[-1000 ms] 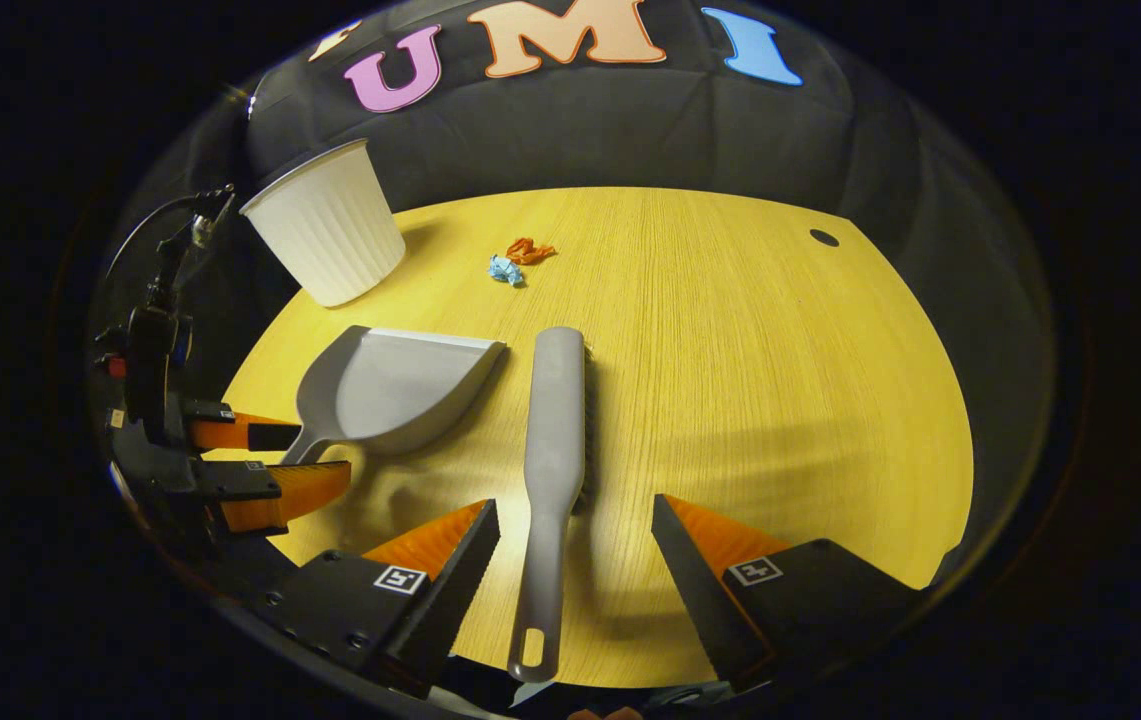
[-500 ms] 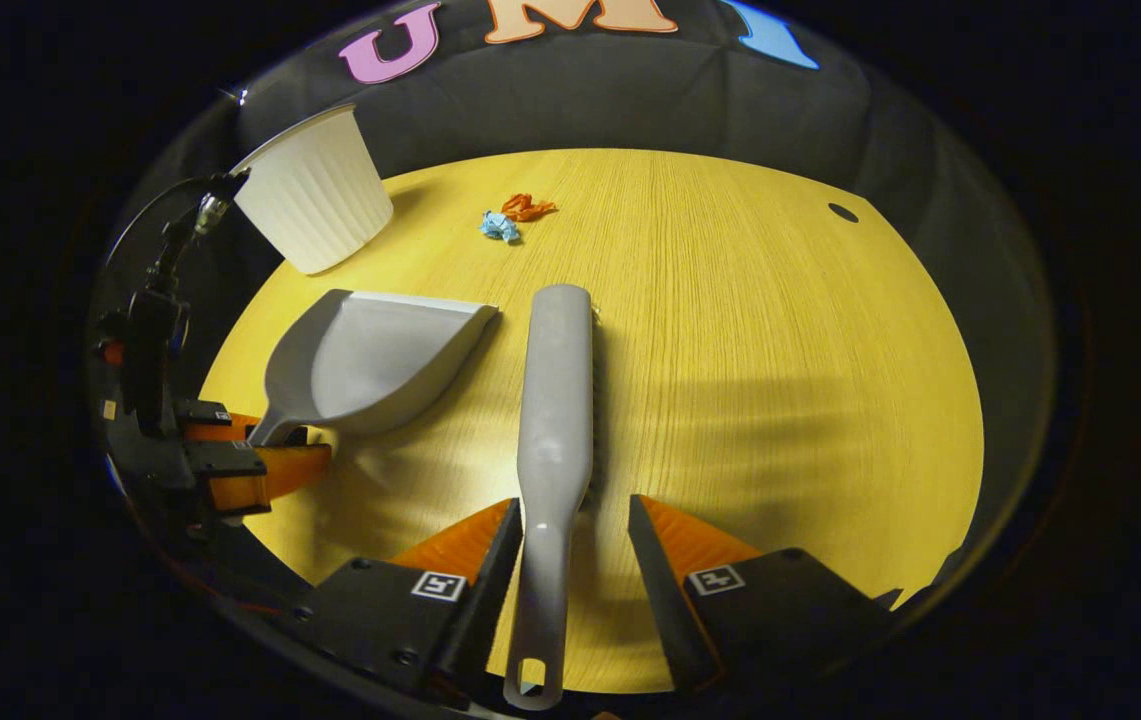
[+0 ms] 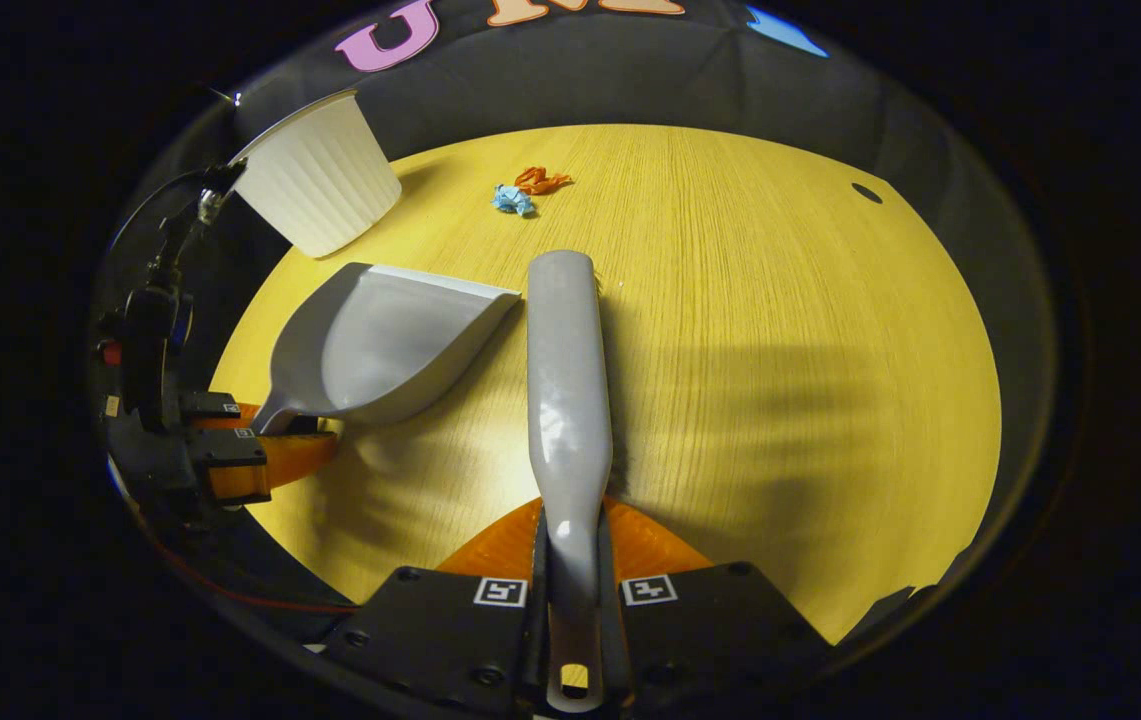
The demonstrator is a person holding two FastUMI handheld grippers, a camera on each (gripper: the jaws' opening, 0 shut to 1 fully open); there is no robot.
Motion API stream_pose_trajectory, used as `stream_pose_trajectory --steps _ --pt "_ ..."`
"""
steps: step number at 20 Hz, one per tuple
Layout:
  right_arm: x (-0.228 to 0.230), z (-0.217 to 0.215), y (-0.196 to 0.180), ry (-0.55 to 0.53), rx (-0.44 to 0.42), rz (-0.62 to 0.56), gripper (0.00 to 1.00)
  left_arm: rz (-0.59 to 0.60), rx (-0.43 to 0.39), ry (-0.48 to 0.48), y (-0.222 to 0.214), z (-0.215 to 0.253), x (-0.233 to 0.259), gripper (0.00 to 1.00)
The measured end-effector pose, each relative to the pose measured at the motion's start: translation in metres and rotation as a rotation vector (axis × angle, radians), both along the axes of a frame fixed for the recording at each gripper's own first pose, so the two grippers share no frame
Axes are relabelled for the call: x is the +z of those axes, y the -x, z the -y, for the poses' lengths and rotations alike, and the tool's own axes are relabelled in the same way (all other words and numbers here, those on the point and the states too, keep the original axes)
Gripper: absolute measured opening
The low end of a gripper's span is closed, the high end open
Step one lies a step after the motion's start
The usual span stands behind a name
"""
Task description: Pick up the small broom and dustpan from the desktop, sweep the trash into the dustpan with the broom, and then empty the trash into the garbage bin.
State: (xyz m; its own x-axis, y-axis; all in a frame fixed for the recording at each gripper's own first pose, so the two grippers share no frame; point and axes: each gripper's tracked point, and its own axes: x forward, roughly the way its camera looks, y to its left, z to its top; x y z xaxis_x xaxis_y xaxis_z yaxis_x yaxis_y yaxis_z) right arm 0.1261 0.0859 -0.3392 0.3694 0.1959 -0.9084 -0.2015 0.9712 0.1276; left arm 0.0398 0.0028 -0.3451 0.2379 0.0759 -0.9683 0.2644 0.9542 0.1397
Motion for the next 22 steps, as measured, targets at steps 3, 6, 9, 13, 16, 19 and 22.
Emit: stream_pose_trajectory --steps 3,6,9,13,16,19,22 --pt "0.005 0.002 -0.004 -0.001 -0.004 0.011 0.14 0.000 -0.018 0.025 0.001 -0.001 0.001 0.27" --pt "0.017 0.001 -0.008 -0.042 -0.008 0.037 0.17 0.055 -0.016 0.080 -0.009 0.006 0.014 0.27" --pt "0.051 0.003 -0.018 -0.118 -0.006 0.085 0.17 0.100 -0.027 0.119 -0.012 0.013 0.035 0.27" --pt "0.104 0.042 -0.040 -0.125 0.052 0.164 0.17 0.159 -0.040 0.104 -0.024 0.024 0.066 0.27" --pt "0.116 0.059 -0.069 -0.107 0.117 0.190 0.16 0.163 -0.014 0.097 -0.035 0.028 0.082 0.27" --pt "0.116 0.067 -0.106 -0.058 0.150 0.205 0.17 0.158 -0.058 0.038 -0.049 0.016 0.085 0.27" --pt "0.103 0.059 -0.143 0.012 0.154 0.212 0.17 0.128 -0.119 0.025 -0.064 0.006 0.079 0.27"
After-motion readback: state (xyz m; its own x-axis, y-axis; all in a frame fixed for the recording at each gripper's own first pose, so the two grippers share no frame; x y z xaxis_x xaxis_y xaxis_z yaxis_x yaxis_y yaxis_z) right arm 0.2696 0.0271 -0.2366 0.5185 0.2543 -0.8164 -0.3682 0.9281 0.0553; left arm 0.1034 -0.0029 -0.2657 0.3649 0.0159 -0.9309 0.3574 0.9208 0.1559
